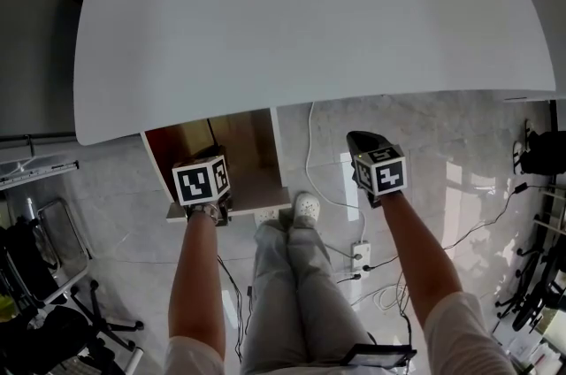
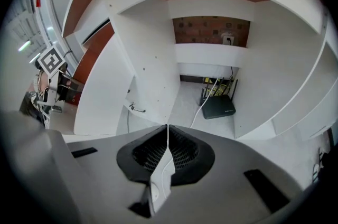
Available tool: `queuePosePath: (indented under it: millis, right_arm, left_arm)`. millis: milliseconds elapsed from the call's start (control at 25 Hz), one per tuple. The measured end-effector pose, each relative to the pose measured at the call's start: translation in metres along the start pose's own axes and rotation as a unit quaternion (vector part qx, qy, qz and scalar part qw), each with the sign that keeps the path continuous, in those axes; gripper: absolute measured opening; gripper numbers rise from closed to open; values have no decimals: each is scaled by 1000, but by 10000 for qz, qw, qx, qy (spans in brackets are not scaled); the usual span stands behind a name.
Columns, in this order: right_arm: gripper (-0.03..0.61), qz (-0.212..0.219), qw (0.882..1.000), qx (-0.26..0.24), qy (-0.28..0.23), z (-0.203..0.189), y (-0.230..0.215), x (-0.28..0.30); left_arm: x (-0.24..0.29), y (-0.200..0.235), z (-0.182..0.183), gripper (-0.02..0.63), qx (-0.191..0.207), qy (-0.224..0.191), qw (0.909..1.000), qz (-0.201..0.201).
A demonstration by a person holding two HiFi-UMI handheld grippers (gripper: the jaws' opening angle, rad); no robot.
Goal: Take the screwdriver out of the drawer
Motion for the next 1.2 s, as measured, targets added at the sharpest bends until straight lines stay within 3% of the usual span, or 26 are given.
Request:
queuePosePath:
  millis: [320, 520, 680, 960, 1200]
  right_arm:
    - [21, 76, 9982, -192, -562, 11, 16, -29]
    - [21, -18, 9938, -366, -1050, 23, 24, -56]
    - [21, -107, 9891, -274, -1442, 32, 29, -80]
    - [21, -278, 9826, -331, -1806, 37, 42, -124]
    - [20, -299, 9772, -567, -2026, 61, 52, -171]
  left_arm:
    - [-41, -2, 5, 58, -58, -778, 9967, -235]
    - [-69, -7, 4, 58, 47, -1456, 9888, -329]
    - [-93, -13, 7, 58, 267, -2115, 9760, -443]
    - [-140, -29, 8, 58, 631, -3090, 9461, -737]
    - [-190, -43, 17, 58, 812, -3461, 9305, -886]
Point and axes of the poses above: the fingertips, and each gripper's own axes: x forward along the fingers, y to its left, z out of its top, the point moved 3 cm from there along -x, backward along the fingers, and after that the axes turned 10 degrees about -x, right-handed, at the moved point
